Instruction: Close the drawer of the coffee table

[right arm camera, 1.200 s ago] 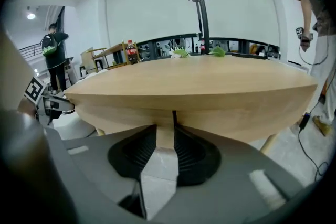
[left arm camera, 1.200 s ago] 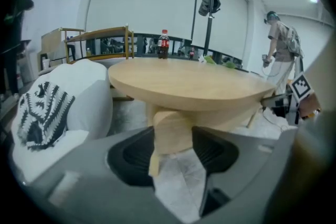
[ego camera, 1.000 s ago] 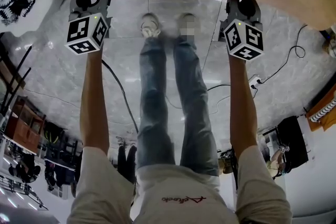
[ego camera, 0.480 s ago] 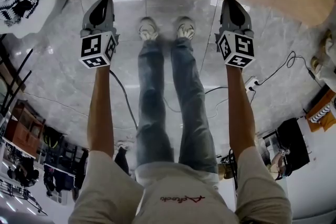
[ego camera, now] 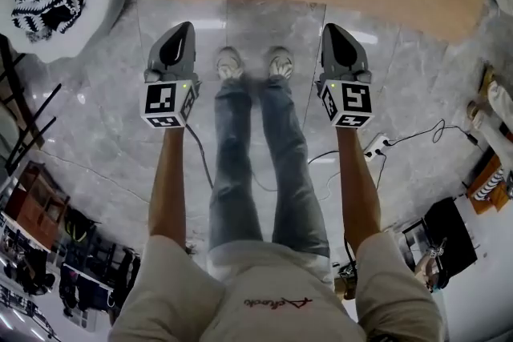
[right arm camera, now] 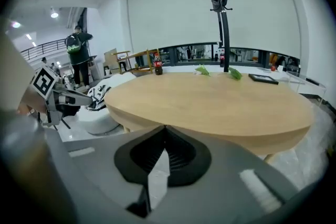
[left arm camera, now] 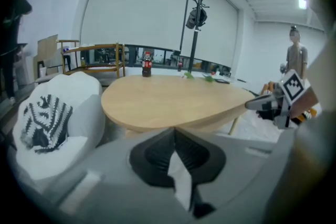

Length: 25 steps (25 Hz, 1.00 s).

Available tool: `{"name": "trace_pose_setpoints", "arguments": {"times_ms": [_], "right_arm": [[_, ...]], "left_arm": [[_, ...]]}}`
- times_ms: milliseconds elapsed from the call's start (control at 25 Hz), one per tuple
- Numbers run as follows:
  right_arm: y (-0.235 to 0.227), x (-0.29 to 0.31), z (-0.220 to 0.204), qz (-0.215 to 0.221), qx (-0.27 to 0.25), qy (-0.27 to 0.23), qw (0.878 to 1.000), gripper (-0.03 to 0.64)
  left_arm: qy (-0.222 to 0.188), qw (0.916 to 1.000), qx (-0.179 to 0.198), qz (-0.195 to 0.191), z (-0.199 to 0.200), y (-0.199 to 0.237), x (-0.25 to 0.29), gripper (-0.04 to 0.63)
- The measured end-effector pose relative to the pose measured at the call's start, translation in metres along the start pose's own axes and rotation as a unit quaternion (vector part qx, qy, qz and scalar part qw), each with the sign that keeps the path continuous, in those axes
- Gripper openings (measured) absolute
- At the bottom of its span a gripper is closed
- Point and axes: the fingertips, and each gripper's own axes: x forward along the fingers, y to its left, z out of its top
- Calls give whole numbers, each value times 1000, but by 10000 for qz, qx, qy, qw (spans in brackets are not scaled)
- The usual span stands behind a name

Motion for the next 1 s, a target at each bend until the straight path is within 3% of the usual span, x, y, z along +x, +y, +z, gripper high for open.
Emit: {"name": "trace_pose_setpoints", "arguments": {"times_ms": [400,600,760,1000], "right_arm": [[28,-94,159,107,-239,-578,9980,5],[39,-149,250,56,-455,-917,9947,5],[45,-182,321,-13,-616,-1331,9892,5],[64,-242,391,-35,-606,-1546,9861,5]], "left_arm": [[-461,9986,133,-224,149,-40,-85,0],[-703,9962,367,-371,240,-60,-130,0],[-1156,9903,655,-404,313,-66,-161,0],[-1346,9883,612,-382,377,-81,-222,0]]}}
